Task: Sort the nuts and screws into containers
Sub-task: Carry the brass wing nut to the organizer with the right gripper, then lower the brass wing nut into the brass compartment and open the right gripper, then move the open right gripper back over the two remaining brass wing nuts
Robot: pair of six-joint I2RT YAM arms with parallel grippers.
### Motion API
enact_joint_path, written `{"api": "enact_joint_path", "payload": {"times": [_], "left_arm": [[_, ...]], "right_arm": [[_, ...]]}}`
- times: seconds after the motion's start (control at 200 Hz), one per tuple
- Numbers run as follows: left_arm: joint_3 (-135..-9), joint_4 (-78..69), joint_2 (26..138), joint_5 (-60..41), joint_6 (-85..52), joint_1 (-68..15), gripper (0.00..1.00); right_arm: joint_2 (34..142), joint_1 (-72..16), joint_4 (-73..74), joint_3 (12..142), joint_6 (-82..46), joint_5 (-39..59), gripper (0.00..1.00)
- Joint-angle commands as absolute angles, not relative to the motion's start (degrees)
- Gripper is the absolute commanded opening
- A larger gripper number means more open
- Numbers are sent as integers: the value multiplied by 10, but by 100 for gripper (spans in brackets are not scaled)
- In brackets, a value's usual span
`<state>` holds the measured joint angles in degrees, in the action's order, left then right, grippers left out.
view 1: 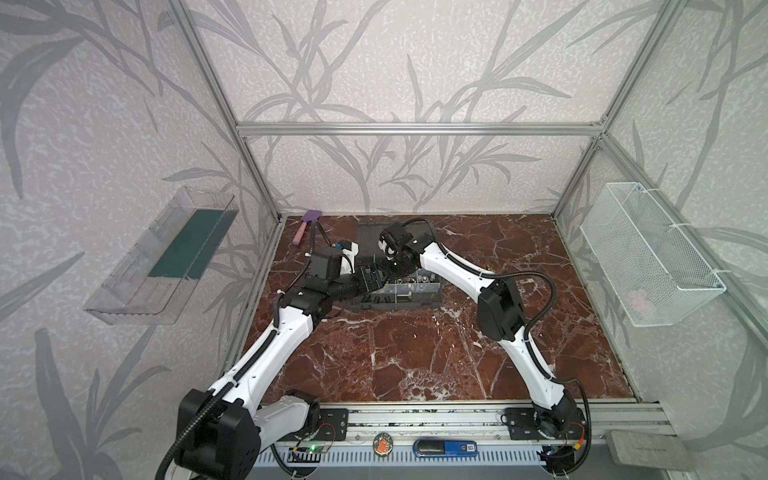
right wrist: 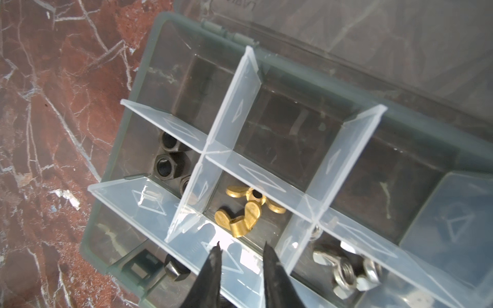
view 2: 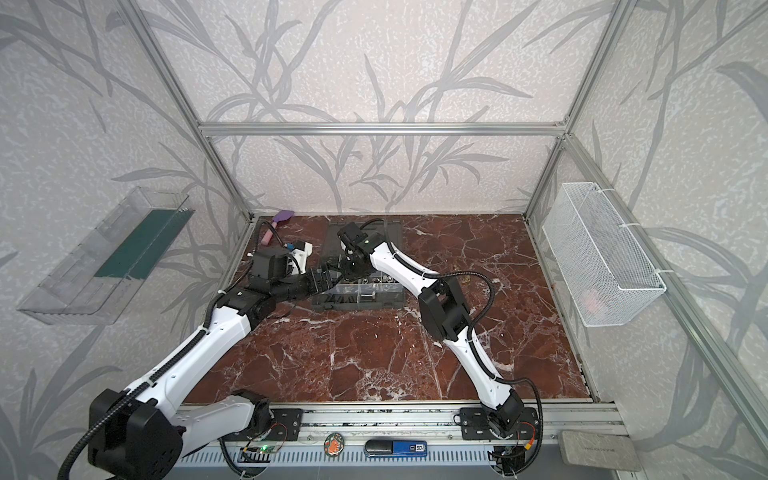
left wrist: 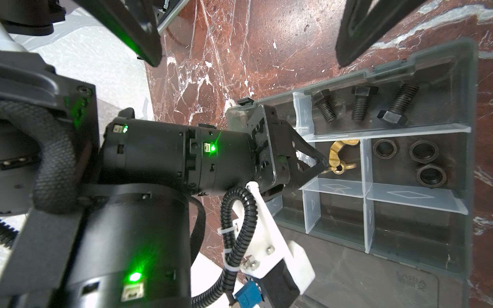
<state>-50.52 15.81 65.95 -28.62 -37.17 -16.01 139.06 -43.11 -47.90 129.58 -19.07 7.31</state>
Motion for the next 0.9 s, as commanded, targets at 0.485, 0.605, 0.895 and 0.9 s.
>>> {"api": "enact_joint_path", "payload": {"times": [0.485, 0.605, 0.895, 0.9], "left_arm": [[-567, 124, 718, -254, -353, -264, 99], [-594, 118, 756, -256, -351, -303, 99], [-645, 104, 824, -254, -353, -366, 100], [-646, 103, 825, -254, -353, -367, 100]], "right_arm": [[1129, -321, -422, 1032, -166, -32, 39], [1081, -272, -386, 948, -171, -35, 40], [1049, -128, -399, 858, -162, -55, 43], [1049, -126, -398, 857, -161, -55, 43]]}}
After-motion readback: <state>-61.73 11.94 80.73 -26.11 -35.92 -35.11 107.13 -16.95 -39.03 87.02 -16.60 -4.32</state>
